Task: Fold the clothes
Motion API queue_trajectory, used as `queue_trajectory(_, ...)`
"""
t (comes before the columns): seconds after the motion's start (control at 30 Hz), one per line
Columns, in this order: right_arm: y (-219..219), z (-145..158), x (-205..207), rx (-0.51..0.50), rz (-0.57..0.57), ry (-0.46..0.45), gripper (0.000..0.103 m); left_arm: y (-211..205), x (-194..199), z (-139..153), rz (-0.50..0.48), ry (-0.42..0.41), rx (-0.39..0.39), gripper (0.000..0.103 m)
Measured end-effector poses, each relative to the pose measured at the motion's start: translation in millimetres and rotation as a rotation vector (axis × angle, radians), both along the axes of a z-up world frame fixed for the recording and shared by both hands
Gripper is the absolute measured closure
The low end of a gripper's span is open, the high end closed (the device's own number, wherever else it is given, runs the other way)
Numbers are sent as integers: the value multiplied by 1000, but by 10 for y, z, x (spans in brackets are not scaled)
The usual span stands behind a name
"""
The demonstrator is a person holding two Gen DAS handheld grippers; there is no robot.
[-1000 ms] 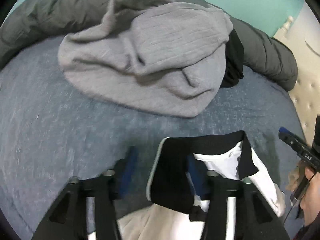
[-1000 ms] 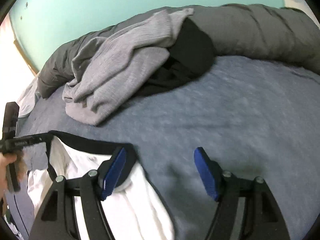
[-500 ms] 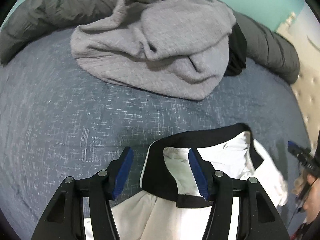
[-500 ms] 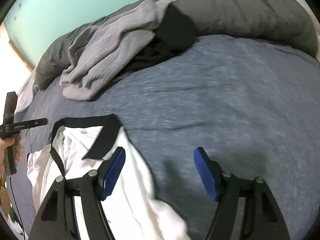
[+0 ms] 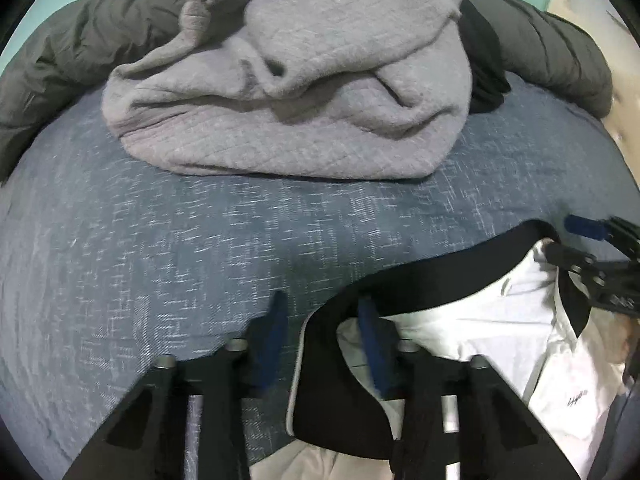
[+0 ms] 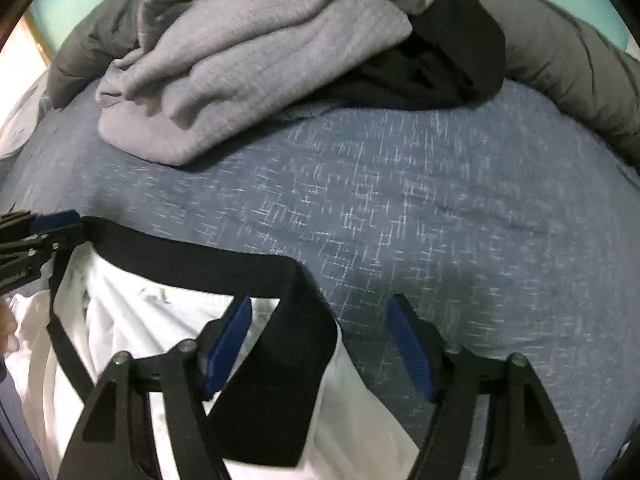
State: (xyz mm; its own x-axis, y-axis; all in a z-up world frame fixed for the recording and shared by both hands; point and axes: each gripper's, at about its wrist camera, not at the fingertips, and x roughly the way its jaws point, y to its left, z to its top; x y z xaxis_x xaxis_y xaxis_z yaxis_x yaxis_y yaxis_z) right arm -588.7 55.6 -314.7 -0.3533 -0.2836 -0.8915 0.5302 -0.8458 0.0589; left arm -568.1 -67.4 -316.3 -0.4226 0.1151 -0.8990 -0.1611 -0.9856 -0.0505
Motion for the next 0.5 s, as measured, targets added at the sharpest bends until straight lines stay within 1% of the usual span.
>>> queue_trajectory(0.03, 5, -19, -18, -5, -2, -4, 74, 18, -2, 2, -6, 8, -7, 95)
queue_trajectory(0.07, 19, -20, -20, -6, 0, 5, 86, 42, -9, -1, -15, 13, -13, 97)
queue_trajectory(0.13, 72, 31, -5, -12, 1, 48, 93, 76, -26, 9, -19, 32, -27, 99)
queue_trajectory(0.2, 160, 126, -2, -23, -8, 108, 96, 83, -73, 53, -9, 48, -11, 99)
queue_trajectory(0.3, 280, 242, -59, -36, -34, 156, 99, 113, -162, 122, 6, 60, 20, 99)
queue_trajectory(0.4, 323, 289, -137, -39, -60, 156, 99, 170, -277, 162, 26, 58, 57, 99)
queue_trajectory(0.5, 323, 232, -203, -30, -72, 131, 99, 183, -357, 87, 59, 37, 94, 99)
